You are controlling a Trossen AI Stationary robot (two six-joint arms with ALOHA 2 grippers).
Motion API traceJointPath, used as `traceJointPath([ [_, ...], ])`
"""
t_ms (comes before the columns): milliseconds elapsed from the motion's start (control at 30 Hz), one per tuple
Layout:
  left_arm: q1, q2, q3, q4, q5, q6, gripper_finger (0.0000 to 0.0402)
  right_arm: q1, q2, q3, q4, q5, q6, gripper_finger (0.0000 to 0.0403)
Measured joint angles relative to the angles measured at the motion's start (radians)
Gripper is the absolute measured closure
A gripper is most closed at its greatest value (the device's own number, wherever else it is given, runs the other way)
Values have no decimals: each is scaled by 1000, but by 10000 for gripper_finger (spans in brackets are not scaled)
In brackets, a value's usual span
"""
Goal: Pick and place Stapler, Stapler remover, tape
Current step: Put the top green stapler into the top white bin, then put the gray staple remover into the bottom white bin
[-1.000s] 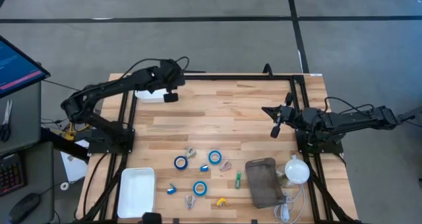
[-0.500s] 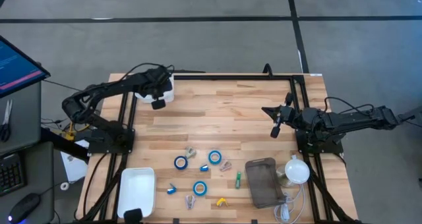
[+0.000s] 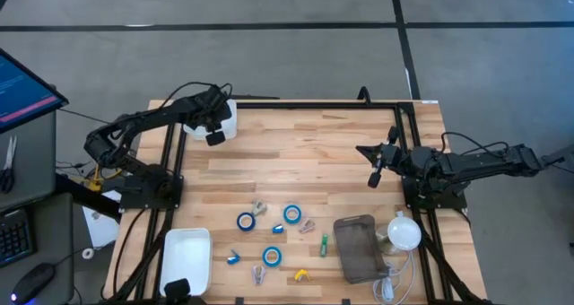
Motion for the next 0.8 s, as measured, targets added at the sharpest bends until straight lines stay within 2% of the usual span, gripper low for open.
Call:
traceJointPath([
  [200, 0, 0, 0, 19, 0, -11, 266, 0, 0, 0, 0, 0, 0, 403],
  [333, 0, 0, 0, 21, 0, -9, 262, 0, 0, 0, 0, 0, -1, 403],
  [567, -36, -16, 0, 21, 0, -8, 320, 0, 0, 0, 0, 0, -3, 403],
  [800, -169, -136, 0, 12, -13, -29, 393, 0, 0, 0, 1, 0, -3, 403],
])
